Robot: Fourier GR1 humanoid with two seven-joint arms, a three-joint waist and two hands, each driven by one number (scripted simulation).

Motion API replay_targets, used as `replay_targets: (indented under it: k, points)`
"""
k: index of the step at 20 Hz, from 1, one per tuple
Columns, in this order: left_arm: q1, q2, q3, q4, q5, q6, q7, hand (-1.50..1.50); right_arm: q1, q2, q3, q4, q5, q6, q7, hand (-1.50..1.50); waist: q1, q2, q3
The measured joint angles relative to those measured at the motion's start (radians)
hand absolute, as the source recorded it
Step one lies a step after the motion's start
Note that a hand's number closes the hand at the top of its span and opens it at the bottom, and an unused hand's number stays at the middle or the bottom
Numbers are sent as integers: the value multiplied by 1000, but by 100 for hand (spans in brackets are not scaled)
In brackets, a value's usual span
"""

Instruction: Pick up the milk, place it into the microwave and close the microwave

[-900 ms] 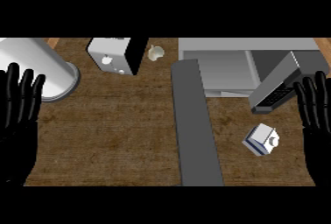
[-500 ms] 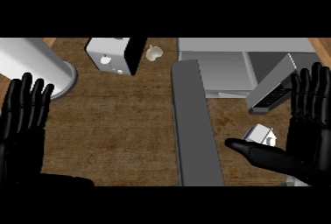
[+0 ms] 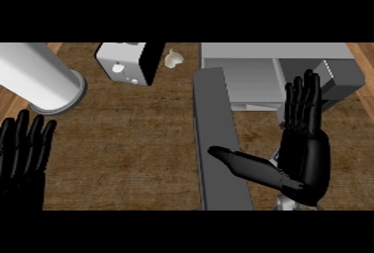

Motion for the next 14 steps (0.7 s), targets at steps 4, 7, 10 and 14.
replay_targets:
  k: [4,7,10,14]
  points:
    - [61,-2,-4,-5,18,-19,-45,-150,-14,0,16,4,73,-81,44,-150,-2,-1,0]
    - [105,1,-1,-33,29,-35,-52,-150,-15,-1,7,32,105,-114,53,-150,-2,-1,0]
    - [136,4,10,-32,43,-58,-74,-150,23,-4,-8,60,92,-138,12,-150,-3,0,0]
    - [192,-1,9,-29,47,-83,-130,-150,62,-3,-41,85,58,-155,-33,-150,-3,-1,0]
